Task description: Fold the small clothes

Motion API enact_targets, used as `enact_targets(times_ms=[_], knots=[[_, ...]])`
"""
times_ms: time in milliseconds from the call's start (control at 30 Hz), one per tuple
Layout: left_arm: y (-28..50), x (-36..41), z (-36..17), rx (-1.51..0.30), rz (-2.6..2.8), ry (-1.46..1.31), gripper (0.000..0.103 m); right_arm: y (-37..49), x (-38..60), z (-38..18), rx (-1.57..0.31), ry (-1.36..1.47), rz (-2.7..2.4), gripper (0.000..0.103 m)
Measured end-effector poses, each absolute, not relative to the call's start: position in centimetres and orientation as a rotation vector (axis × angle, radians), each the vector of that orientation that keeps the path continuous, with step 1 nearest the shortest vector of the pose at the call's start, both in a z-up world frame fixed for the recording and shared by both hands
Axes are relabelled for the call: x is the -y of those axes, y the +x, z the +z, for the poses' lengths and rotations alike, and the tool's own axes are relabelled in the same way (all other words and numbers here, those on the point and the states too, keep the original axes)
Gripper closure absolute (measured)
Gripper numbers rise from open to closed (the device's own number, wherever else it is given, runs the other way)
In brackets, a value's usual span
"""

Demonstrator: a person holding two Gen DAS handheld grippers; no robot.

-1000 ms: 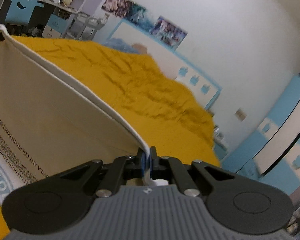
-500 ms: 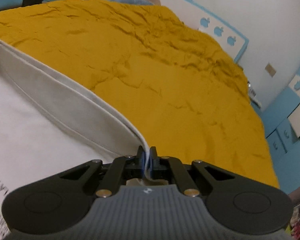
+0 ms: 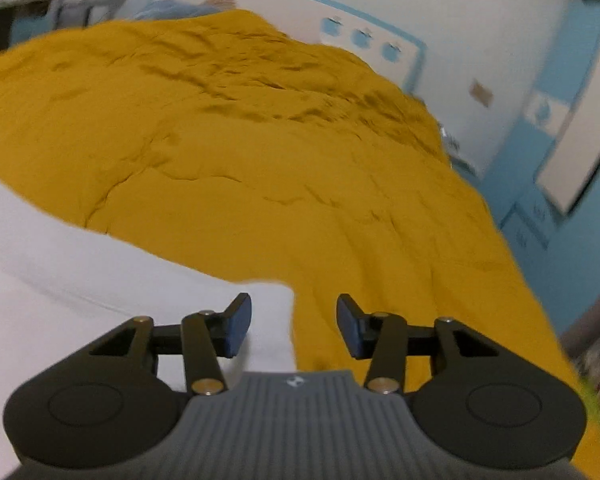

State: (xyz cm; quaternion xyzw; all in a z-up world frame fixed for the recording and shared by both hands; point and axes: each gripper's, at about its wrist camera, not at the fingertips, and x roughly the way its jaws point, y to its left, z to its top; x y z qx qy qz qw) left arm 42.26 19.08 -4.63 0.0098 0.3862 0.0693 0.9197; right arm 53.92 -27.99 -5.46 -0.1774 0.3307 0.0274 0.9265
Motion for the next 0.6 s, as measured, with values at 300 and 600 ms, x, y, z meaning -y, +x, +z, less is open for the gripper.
enact_targets(times_ms=[300,600], knots=[[36.2,-18.4,0.0,-0.821,0.089,0.019,0.057,46.2,31.2,-1.8,-0.823,-0.129,0.149,0.062],[28.1,-20.0,-0.6,-0.891,0.107,-0.162,0.039,36.3,34.1,-1.8,-0.925,0.007,0.113,0.059]])
